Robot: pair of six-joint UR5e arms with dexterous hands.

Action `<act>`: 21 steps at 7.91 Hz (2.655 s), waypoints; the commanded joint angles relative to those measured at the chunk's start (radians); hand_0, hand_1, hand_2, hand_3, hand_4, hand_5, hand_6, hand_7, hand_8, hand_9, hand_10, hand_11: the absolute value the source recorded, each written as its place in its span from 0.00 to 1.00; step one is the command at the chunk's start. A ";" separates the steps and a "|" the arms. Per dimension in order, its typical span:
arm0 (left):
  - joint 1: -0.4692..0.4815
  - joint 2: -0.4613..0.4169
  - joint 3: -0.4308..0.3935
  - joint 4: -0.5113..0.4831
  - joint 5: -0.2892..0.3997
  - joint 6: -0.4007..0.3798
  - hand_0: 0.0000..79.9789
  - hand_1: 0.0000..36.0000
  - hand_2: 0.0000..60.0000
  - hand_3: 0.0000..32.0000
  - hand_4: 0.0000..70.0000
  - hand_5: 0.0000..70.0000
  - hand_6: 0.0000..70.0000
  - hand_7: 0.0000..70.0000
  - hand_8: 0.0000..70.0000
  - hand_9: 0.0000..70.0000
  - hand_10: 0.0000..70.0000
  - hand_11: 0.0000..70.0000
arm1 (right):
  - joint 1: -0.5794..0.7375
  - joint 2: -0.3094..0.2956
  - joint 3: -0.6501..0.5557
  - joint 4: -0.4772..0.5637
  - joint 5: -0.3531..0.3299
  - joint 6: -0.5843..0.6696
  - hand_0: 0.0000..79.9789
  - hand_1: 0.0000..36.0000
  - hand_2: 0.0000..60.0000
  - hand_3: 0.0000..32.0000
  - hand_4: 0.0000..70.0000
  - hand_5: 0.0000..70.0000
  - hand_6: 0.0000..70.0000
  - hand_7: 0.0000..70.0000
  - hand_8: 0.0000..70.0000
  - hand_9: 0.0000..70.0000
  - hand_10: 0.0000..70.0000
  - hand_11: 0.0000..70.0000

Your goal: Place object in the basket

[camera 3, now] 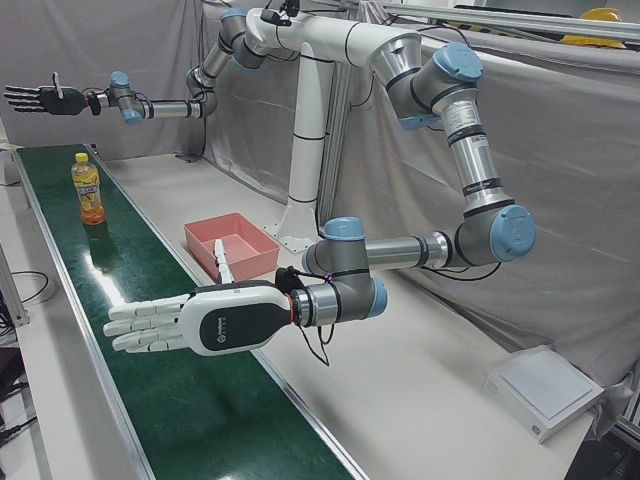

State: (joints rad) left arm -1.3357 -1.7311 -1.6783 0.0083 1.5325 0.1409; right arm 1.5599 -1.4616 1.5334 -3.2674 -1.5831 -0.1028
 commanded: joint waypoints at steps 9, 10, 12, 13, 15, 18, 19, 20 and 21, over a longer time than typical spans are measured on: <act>0.004 0.004 -0.006 0.002 -0.002 0.000 0.59 0.29 0.00 0.00 0.00 0.04 0.00 0.00 0.00 0.01 0.07 0.13 | 0.000 0.001 0.002 0.000 0.000 0.000 0.00 0.00 0.00 0.00 0.00 0.00 0.00 0.00 0.00 0.00 0.00 0.00; 0.003 0.004 -0.006 0.002 -0.002 0.000 0.59 0.29 0.00 0.00 0.00 0.04 0.00 0.00 0.00 0.01 0.07 0.12 | 0.000 0.000 0.002 0.000 0.000 0.000 0.00 0.00 0.00 0.00 0.00 0.00 0.00 0.00 0.00 0.00 0.00 0.00; 0.004 0.005 -0.006 0.002 -0.002 0.000 0.58 0.29 0.00 0.00 0.00 0.03 0.00 0.00 0.00 0.01 0.08 0.13 | 0.000 0.000 0.002 0.000 0.000 0.000 0.00 0.00 0.00 0.00 0.00 0.00 0.00 0.00 0.00 0.00 0.00 0.00; 0.004 0.005 -0.006 0.001 -0.002 0.000 0.58 0.29 0.00 0.00 0.00 0.03 0.00 0.00 0.00 0.01 0.07 0.13 | 0.000 0.000 0.002 0.000 0.000 0.000 0.00 0.00 0.00 0.00 0.00 0.00 0.00 0.00 0.00 0.00 0.00 0.00; 0.004 0.007 -0.008 0.001 -0.003 0.002 0.58 0.29 0.00 0.00 0.00 0.03 0.00 0.00 0.00 0.01 0.07 0.13 | 0.000 0.000 0.002 0.000 0.000 0.000 0.00 0.00 0.00 0.00 0.00 0.00 0.00 0.00 0.00 0.00 0.00 0.00; 0.004 0.007 -0.008 0.002 -0.003 0.002 0.58 0.29 0.00 0.00 0.00 0.03 0.00 0.00 0.00 0.01 0.08 0.14 | 0.000 0.000 0.002 0.000 0.000 0.000 0.00 0.00 0.00 0.00 0.00 0.00 0.00 0.00 0.00 0.00 0.00 0.00; 0.004 0.008 -0.008 0.002 -0.003 0.002 0.58 0.29 0.00 0.00 0.00 0.03 0.00 0.00 0.00 0.01 0.08 0.14 | 0.000 0.000 0.002 0.000 0.000 0.000 0.00 0.00 0.00 0.00 0.00 0.00 0.00 0.00 0.00 0.00 0.00 0.00; 0.004 0.008 -0.008 0.002 -0.003 0.002 0.58 0.29 0.00 0.00 0.00 0.03 0.00 0.00 0.00 0.01 0.08 0.13 | 0.000 0.000 0.002 0.000 0.000 0.000 0.00 0.00 0.00 0.00 0.00 0.00 0.00 0.00 0.00 0.00 0.00 0.00; 0.004 0.008 -0.008 0.002 -0.003 0.002 0.58 0.29 0.00 0.00 0.00 0.03 0.00 0.00 0.00 0.01 0.08 0.13 | 0.000 0.000 0.002 0.000 0.000 0.000 0.00 0.00 0.00 0.00 0.00 0.00 0.00 0.00 0.00 0.00 0.00 0.00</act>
State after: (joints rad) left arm -1.3315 -1.7231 -1.6858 0.0107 1.5294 0.1426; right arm 1.5601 -1.4619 1.5355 -3.2674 -1.5831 -0.1028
